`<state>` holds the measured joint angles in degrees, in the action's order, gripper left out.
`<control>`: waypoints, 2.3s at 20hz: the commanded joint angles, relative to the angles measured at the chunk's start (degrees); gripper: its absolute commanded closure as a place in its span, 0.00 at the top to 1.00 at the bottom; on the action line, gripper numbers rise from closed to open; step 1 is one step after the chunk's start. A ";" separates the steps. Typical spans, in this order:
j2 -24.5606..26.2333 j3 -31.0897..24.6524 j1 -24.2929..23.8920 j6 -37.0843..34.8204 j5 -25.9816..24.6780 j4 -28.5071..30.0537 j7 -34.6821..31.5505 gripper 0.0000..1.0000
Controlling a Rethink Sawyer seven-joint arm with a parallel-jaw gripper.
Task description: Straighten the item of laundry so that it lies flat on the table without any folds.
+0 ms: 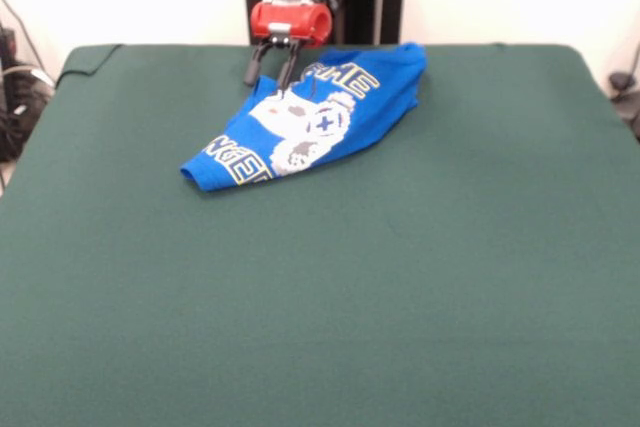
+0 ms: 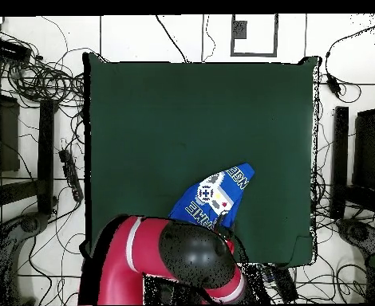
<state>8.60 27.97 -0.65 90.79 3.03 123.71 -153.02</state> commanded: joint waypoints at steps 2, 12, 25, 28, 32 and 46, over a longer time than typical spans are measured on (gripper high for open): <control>11.01 -8.37 0.08 -9.84 0.35 2.75 -7.01 1.00; 12.37 -8.26 -0.16 -7.73 2.69 3.08 -7.90 1.00; 13.76 -9.60 -3.01 -11.34 -3.10 1.91 -9.06 1.00; 13.18 -10.42 -3.66 -13.01 -2.64 3.49 -8.72 1.00; 12.61 -11.04 -3.32 -13.25 -0.90 5.22 -8.12 1.00; 11.66 -12.03 -2.48 -13.85 1.38 7.52 -7.78 1.00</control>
<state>12.07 27.38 -3.40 94.26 4.73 121.33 -153.02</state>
